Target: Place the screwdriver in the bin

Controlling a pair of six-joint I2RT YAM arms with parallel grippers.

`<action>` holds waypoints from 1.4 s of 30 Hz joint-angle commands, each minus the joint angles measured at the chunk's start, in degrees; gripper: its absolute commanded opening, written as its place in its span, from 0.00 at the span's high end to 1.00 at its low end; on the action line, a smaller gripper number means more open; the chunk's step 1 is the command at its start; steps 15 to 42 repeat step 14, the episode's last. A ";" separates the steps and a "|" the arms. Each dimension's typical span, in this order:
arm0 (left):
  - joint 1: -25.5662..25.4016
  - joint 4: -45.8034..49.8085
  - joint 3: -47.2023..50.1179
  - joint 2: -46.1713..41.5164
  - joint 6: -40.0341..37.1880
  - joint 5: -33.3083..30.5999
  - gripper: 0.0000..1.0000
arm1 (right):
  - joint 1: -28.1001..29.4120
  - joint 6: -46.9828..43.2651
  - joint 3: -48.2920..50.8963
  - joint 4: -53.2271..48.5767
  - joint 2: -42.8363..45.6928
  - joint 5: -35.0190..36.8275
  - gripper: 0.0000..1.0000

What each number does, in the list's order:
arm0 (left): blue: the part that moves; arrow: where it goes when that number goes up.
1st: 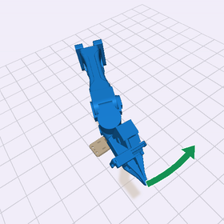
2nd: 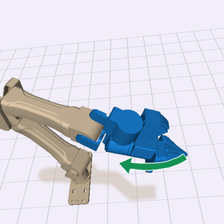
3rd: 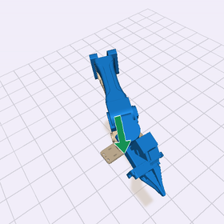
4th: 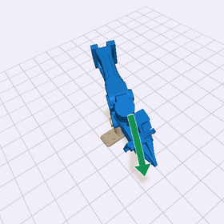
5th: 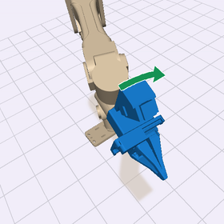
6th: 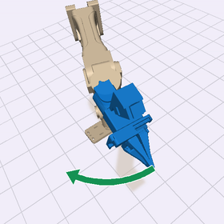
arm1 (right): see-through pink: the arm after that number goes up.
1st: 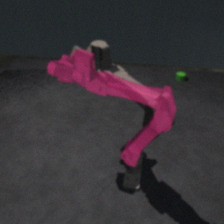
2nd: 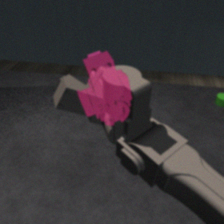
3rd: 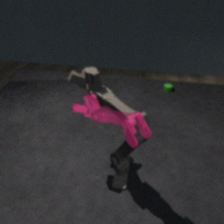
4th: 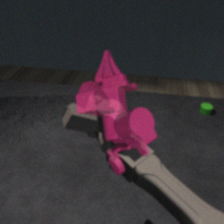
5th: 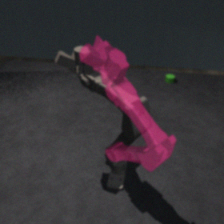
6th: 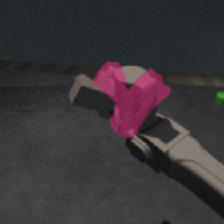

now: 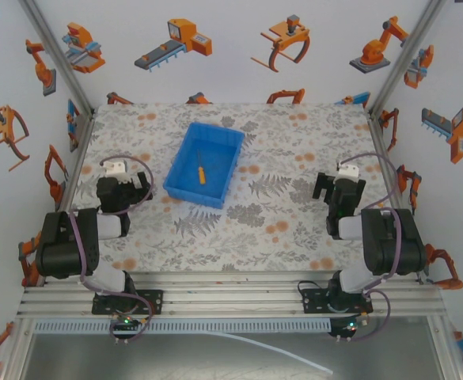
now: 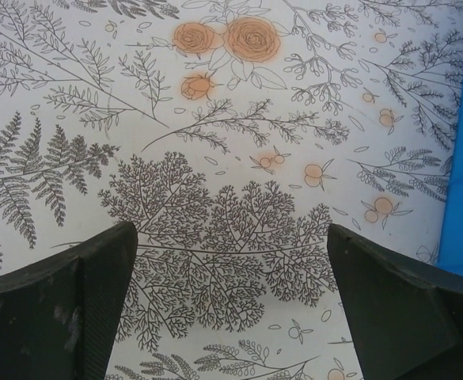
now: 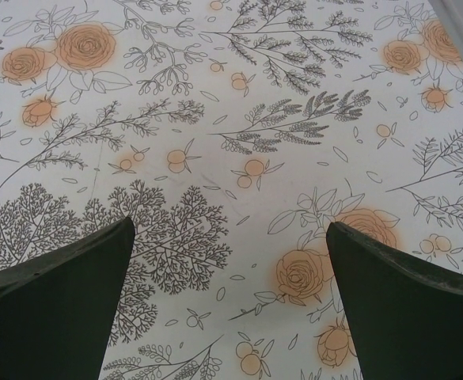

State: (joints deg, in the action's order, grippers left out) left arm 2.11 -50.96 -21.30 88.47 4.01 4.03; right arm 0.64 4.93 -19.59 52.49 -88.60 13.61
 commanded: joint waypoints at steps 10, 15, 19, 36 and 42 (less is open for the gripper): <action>-2.02 2.78 -2.08 0.03 -1.34 -4.25 0.03 | -0.29 0.43 -1.14 0.41 0.04 1.07 0.01; -2.11 2.81 -2.05 -0.01 -1.36 -4.34 0.03 | -0.38 0.39 -1.08 0.33 0.11 1.07 0.01; -2.11 2.81 -2.05 -0.01 -1.36 -4.34 0.03 | -0.38 0.39 -1.08 0.33 0.11 1.07 0.01; -2.11 2.81 -2.05 -0.01 -1.36 -4.34 0.03 | -0.38 0.39 -1.08 0.33 0.11 1.07 0.01; -2.11 2.81 -2.05 -0.01 -1.36 -4.34 0.03 | -0.38 0.39 -1.08 0.33 0.11 1.07 0.01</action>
